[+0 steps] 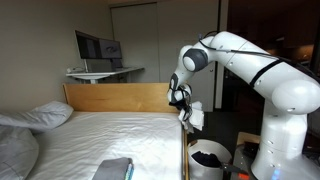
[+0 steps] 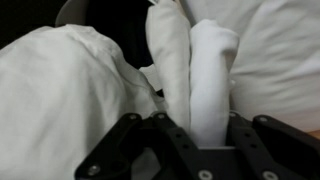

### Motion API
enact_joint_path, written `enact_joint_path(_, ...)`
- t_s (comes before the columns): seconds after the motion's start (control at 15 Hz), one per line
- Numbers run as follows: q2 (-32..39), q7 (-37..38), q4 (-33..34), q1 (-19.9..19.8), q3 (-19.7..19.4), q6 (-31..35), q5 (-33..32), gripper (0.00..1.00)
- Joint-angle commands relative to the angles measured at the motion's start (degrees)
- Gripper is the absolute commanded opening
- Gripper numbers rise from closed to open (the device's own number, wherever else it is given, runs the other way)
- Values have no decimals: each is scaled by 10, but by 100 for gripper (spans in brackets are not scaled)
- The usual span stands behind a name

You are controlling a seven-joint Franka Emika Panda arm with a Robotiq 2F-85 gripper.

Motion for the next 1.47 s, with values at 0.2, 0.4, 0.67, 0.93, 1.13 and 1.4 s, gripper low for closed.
enact_joint_path(0.2,70,115,108,-56,-24,-97,-53,12)
enact_joint_path(0.4,90,144,147,-87,-22,-136,-62,12)
enact_joint_path(0.67,114,178,196,-129,-17,-182,-70,12)
enact_joint_path(0.93,137,198,237,-167,-11,-224,-73,12)
enact_joint_path(1.13,150,210,258,-190,-6,-250,-73,12)
enact_joint_path(1.4,161,223,280,-214,1,-273,-72,12)
